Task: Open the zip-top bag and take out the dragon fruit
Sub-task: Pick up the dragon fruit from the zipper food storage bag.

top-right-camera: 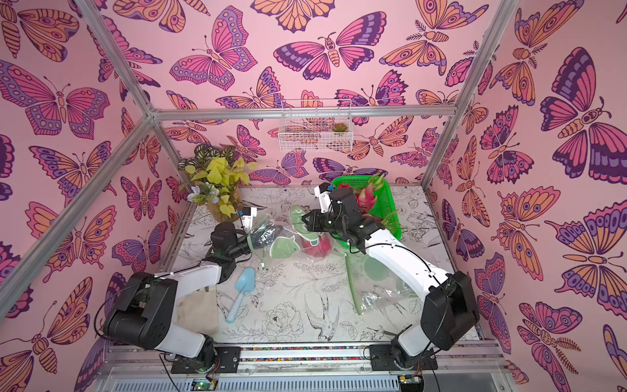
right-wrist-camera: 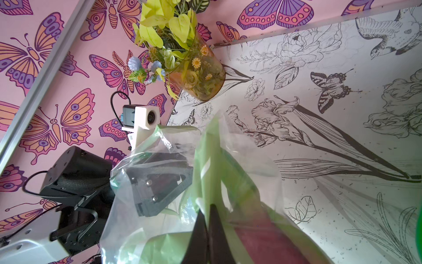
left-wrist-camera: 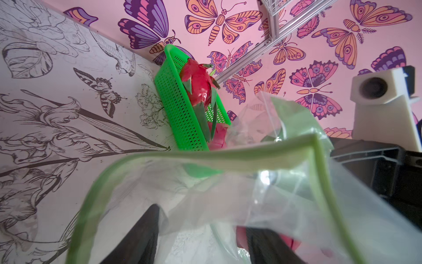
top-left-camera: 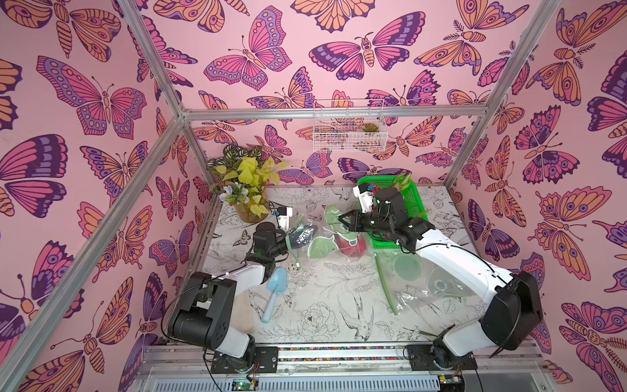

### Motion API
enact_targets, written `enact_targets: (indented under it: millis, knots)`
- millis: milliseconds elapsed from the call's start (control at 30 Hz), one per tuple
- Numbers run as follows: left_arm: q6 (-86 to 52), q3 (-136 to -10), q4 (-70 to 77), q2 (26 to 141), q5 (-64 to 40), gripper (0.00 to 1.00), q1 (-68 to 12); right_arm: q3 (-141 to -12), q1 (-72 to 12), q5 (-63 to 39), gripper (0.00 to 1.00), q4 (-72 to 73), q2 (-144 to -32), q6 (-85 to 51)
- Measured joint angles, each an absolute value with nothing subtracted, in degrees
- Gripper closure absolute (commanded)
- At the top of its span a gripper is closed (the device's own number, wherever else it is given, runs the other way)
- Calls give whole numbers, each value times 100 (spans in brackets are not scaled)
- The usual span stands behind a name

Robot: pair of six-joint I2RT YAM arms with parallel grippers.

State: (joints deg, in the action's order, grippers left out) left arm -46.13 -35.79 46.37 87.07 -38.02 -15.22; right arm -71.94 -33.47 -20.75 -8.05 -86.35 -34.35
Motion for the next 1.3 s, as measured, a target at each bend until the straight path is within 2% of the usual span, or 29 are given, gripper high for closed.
enact_targets:
  millis: [33, 133, 300, 333, 500, 800, 867, 1100, 1300]
  knots:
    - [-4637, -3527, 4755, 8715, -3760, 62, -1518, -7155, -3347, -2056, 100, -784, -8628, -3448]
    - [-4587, -3304, 4899, 8600, -3496, 69, -1459, -7043, -3328, -2018, 100, -779, -8628, -3457]
    - [-4180, -3273, 4318, 7985, -3070, 72, -1365, -6694, -3269, -1920, 100, -740, -8628, -3581]
    - [-4082, -3275, 4206, 7832, -2987, 71, -1350, -6632, -3258, -1896, 100, -744, -8628, -3603]
    - [-3465, -3568, 3371, 7395, -2823, 51, -1339, -6438, -3144, -1953, 100, -631, -8628, -3743]
    - [-3162, -3693, 2661, 7531, -3618, 51, -1398, -6173, -2939, -2462, 100, -49, -8790, -4169]
    - [-3201, -3632, 2593, 7605, -3769, 48, -1490, -6084, -2921, -2554, 100, 126, -8838, -4313]
    - [-3498, -3623, 2517, 8256, -4211, 42, -2029, -5839, -2888, -2847, 100, 878, -9207, -4941]
    - [-3826, -3500, 2703, 8707, -4427, 42, -1964, -5653, -2858, -3096, 100, 1448, -9415, -5391]
